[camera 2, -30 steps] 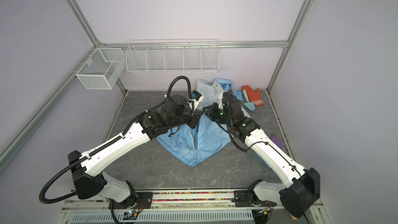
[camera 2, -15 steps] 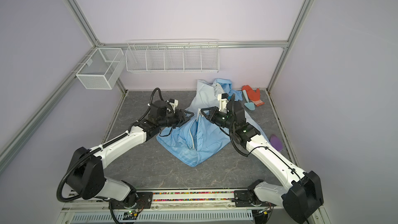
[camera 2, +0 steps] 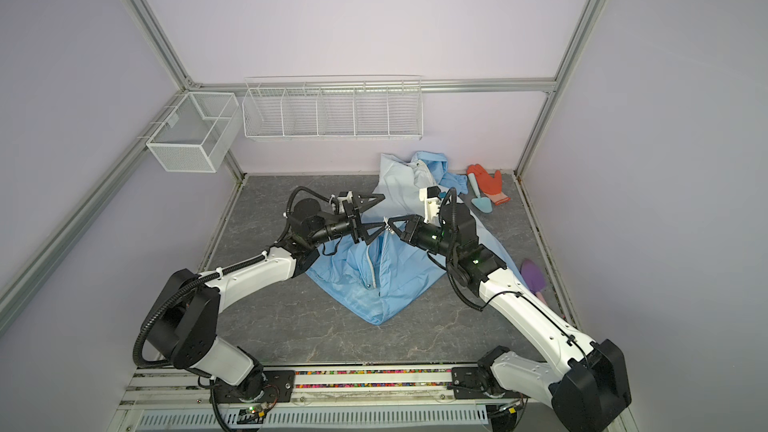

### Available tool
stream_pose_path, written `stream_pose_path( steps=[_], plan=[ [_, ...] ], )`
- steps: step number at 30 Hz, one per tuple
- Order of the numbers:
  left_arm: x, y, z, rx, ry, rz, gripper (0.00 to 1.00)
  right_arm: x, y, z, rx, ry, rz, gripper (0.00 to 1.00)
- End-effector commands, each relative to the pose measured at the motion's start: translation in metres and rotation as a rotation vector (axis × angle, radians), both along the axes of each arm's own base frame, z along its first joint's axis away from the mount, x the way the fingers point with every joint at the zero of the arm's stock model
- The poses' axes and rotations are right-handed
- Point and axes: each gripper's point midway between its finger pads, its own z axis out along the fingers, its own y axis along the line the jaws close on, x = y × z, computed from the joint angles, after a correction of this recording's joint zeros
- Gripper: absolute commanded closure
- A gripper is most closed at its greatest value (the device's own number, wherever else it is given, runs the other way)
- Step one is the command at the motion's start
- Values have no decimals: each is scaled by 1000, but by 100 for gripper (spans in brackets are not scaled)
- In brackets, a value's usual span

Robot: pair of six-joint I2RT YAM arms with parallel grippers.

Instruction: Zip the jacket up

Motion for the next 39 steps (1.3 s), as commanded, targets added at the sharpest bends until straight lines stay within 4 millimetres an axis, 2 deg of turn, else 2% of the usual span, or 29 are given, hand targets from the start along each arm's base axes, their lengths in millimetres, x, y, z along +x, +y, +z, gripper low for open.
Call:
stream_pose_path(
  steps=[1,3,5,7,8,9,12,15,18,21,24,28,36,39],
  plan=[
    [-14,-11,16,-62,25,-86,3,-2,-4,7,-6,-39,-1,93],
    [-15,-12,18,-74,25,-96,14,-3,-4,8,-7,-41,-2,93],
    [-14,-12,20,-98,26,-93,33,-3,-3,7,-9,-39,1,93],
    [-10,-15,26,-126,28,-98,67,-3,-3,7,-9,-39,4,93],
    [-9,-17,30,-145,20,-103,91,-3,-3,7,-10,-39,2,93],
    [-6,-18,35,-169,14,-104,100,-3,-4,5,-13,-35,0,93],
    [-2,-21,53,-231,-21,-112,100,-4,-6,0,-30,-19,-8,93],
    [-1,-25,67,-215,-97,-121,100,-7,-12,-3,-49,7,-27,93],
    [1,-26,77,-83,-235,-114,100,-13,-24,-10,-74,60,-61,68],
    [1,-24,76,118,-342,-100,100,-19,-37,-9,-67,75,-103,57],
    [-3,-26,85,141,-381,-129,100,-24,-49,-1,-56,69,-154,48],
    [-2,-28,87,150,-381,-138,100,-22,-53,17,1,47,-182,47],
    [0,-22,88,274,-419,-122,100,-8,-30,63,91,4,-117,46],
    [2,-20,89,312,-437,-111,100,-7,-23,74,108,-7,-99,46]
  ],
)
